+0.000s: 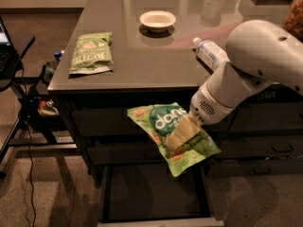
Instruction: Place green rice chip bag into bottom drawer
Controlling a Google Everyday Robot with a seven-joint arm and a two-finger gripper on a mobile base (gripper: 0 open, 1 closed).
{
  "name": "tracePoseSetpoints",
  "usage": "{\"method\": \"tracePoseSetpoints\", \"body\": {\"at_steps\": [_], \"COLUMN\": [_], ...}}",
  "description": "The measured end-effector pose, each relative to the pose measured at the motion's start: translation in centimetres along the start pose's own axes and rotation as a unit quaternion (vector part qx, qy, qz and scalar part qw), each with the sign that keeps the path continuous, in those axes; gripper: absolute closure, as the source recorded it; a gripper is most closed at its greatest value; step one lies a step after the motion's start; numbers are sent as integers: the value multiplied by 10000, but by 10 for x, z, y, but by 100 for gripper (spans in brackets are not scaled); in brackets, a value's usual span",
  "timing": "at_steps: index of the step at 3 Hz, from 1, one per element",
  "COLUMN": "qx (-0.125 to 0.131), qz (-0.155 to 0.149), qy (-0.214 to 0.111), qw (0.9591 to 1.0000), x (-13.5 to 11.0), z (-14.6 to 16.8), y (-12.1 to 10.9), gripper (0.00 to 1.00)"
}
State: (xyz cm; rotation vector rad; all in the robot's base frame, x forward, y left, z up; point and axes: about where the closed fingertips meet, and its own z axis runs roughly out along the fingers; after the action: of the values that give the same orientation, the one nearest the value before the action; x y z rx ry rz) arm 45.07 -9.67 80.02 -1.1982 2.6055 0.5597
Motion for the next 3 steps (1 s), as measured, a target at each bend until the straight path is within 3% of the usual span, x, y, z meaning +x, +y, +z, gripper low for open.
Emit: {"method": "tracePoseSetpoints", "body": {"at_steps": [1,2,3], "qx": [0,-231,-550], "qz": [0,141,409], "qy": [0,146,409], "qw": [10000,9995,9968], "x": [0,26,76], "z": [0,34,96], "y": [0,11,23], "gripper": [100,100,100]}}
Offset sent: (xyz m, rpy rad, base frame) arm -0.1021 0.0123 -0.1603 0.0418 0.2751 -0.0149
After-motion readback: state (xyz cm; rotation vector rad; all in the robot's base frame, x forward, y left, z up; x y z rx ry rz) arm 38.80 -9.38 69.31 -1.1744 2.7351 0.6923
